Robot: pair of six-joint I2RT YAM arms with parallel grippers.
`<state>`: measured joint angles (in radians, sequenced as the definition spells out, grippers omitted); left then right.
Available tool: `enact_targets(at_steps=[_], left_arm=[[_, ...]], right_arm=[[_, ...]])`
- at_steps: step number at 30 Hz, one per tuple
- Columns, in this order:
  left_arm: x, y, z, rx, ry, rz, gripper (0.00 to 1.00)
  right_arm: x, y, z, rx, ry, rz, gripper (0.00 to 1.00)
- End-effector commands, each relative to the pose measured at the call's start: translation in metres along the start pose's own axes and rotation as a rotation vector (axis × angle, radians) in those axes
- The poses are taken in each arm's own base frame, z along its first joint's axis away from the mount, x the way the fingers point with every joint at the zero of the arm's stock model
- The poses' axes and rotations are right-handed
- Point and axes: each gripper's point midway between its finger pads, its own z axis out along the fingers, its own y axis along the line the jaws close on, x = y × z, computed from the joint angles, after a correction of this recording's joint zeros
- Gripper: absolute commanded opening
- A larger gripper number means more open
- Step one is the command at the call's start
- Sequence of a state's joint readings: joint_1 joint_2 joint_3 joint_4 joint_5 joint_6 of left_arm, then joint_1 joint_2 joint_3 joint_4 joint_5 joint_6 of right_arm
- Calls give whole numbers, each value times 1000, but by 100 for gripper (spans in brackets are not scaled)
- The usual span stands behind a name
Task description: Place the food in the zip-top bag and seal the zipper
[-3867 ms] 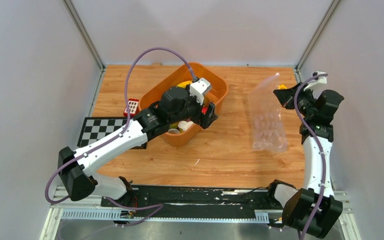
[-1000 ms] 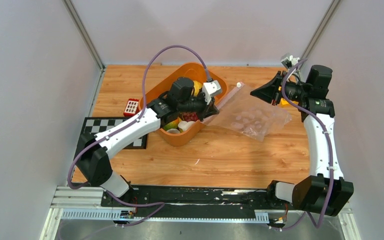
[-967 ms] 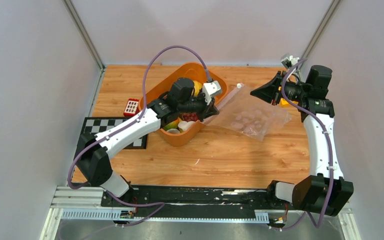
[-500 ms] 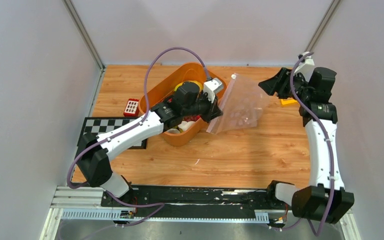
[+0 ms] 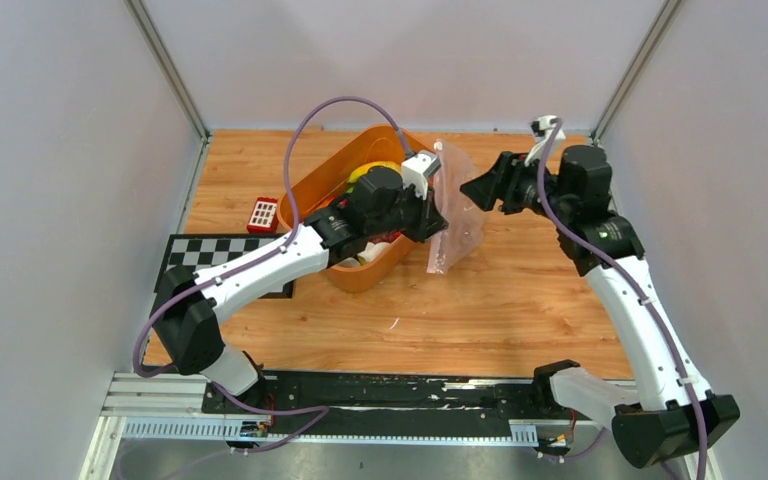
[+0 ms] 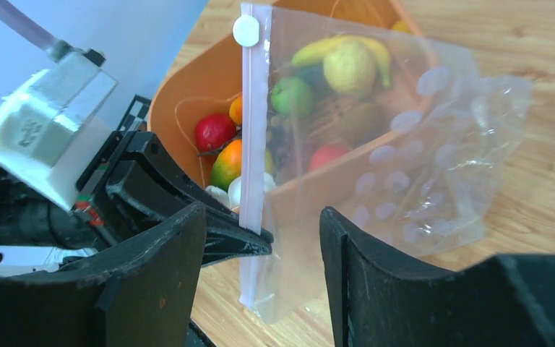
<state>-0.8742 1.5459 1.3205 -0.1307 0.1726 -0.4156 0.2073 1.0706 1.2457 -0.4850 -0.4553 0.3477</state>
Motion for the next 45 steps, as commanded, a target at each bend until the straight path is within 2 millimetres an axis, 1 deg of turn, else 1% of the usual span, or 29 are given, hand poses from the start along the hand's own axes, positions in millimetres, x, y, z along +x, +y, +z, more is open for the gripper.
enact_targets(at_steps=[1, 6, 8, 10, 12, 15, 16, 19, 22, 26, 27, 29, 30, 31, 32, 35, 37, 40, 42, 45], left_arm=[[-18, -17, -10, 20, -53, 3, 0], [-16, -16, -13, 12, -59, 5, 0], [-16, -15, -14, 10, -62, 6, 0], [-17, -16, -15, 11, -65, 10, 0], [-17, -15, -16, 10, -65, 13, 0], [-16, -13, -16, 0, -66, 14, 0], [-16, -13, -17, -4, -64, 14, 0], [-14, -10, -16, -13, -60, 13, 0], [-12, -10, -15, -13, -55, 12, 0], [-12, -10, -14, -11, -55, 12, 1], [-12, -11, -14, -7, -55, 14, 9], [-14, -13, -15, 7, -58, 21, 34], [-15, -14, -16, 9, -61, 26, 44], [-16, -14, -18, 7, -65, 34, 53], [-17, -13, -20, 2, -71, 42, 58], [-21, -8, -29, -31, -101, 63, 67], [-25, -7, -35, -38, -126, 69, 70], [-26, -1, -40, -67, -162, 66, 76], [-24, 7, -37, -104, -150, 63, 76], [-18, 11, -29, -121, -110, 69, 74]], right_arm=[[14, 0, 23, 56, 21, 7, 58], [31, 8, 49, 34, 59, 2, 53], [35, 12, 55, 30, 58, -5, 50], [38, 11, 59, 59, 53, -22, 46], [41, 6, 61, 90, 55, -41, 40], [45, -1, 62, 121, 66, -54, 28], [47, -2, 62, 123, 70, -57, 23], [49, 0, 61, 108, 67, -67, 14], [51, -3, 60, 125, 65, -78, 1], [52, -5, 59, 127, 70, -90, 0], [53, -4, 60, 119, 71, -91, 0], [53, -4, 60, 119, 67, -88, 0], [54, -6, 60, 125, 62, -87, 0], [54, -8, 59, 136, 58, -86, 0], [54, -11, 58, 149, 53, -90, 0], [56, -14, 57, 159, 59, -112, 0], [59, -15, 56, 160, 73, -123, 0], [63, -10, 56, 120, 94, -135, 0], [64, -4, 56, 89, 102, -134, 0], [63, 7, 54, 38, 107, -136, 0]])
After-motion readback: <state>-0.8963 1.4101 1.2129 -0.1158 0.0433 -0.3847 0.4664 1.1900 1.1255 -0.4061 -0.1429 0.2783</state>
